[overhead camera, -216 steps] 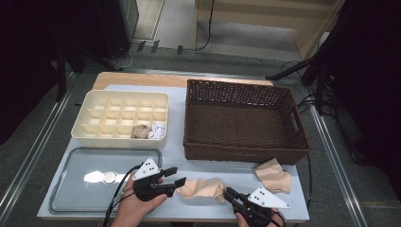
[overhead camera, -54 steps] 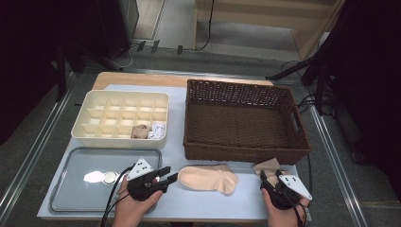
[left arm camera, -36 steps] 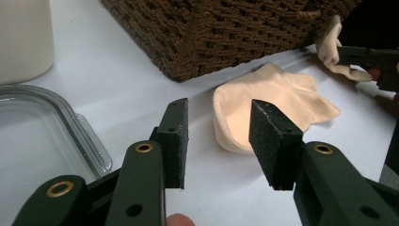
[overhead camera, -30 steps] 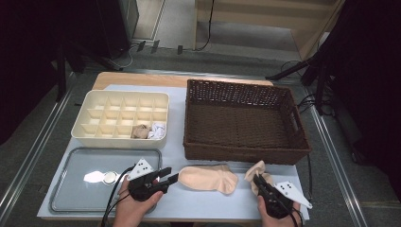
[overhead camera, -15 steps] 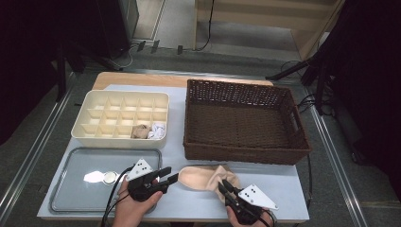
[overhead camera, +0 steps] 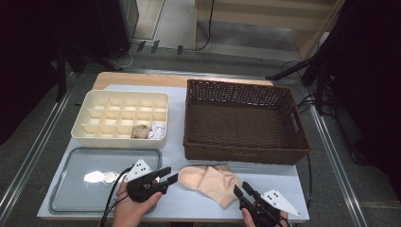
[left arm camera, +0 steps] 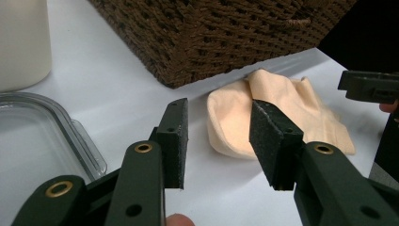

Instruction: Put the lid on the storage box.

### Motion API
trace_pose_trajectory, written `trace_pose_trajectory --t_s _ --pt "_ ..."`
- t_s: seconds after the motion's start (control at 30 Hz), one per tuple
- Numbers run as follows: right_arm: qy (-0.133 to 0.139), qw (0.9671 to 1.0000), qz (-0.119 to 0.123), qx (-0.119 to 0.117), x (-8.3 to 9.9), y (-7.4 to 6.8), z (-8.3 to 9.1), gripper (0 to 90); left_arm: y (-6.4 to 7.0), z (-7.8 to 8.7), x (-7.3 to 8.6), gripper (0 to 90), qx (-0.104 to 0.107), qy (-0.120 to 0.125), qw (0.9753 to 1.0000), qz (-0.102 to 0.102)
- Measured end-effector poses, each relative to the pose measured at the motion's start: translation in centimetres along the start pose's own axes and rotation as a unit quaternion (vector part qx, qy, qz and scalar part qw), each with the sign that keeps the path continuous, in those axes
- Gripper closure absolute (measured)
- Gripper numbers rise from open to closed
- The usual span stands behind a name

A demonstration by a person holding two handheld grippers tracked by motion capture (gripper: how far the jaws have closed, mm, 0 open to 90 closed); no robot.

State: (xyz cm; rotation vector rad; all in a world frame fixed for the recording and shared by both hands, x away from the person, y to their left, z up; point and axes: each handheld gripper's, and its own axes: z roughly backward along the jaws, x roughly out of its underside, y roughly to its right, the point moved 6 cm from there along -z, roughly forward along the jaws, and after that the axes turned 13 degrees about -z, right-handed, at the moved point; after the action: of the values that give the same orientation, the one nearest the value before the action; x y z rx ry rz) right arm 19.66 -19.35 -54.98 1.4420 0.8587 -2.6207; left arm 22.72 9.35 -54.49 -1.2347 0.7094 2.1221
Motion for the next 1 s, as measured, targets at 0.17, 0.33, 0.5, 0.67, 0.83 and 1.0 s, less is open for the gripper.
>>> trace_pose_trajectory --t_s 0.17,0.33,0.5,0.67,0.83,1.0 --pt "-0.009 0.9995 0.02 -0.024 0.6 -0.9 0.8 65.8 0.1 -0.1 0.1 59.2 0.002 -0.003 1.0 -0.004" --pt "-0.048 0.996 0.044 -0.061 2.2 -2.1 0.4 66.6 0.0 0.0 0.1 59.2 0.0 -0.003 1.0 0.0" --pt "-0.074 0.9926 0.077 -0.057 3.5 -2.4 -0.5 62.8 0.0 0.1 0.0 59.2 0.001 -0.002 1.0 -0.001" --pt "-0.07 0.9883 0.13 -0.036 4.3 -2.7 -1.3 63.6 -0.1 0.1 0.0 59.2 0.001 0.0 1.0 0.002" --pt "-0.066 0.9874 0.143 -0.011 4.0 -2.3 -1.2 86.0 0.0 0.2 -0.1 59.2 0.003 0.004 1.0 0.003" --pt "-0.061 0.9908 0.119 -0.017 3.3 -2.4 -0.6 88.0 0.0 0.3 -0.2 59.2 0.003 0.005 1.0 0.002"
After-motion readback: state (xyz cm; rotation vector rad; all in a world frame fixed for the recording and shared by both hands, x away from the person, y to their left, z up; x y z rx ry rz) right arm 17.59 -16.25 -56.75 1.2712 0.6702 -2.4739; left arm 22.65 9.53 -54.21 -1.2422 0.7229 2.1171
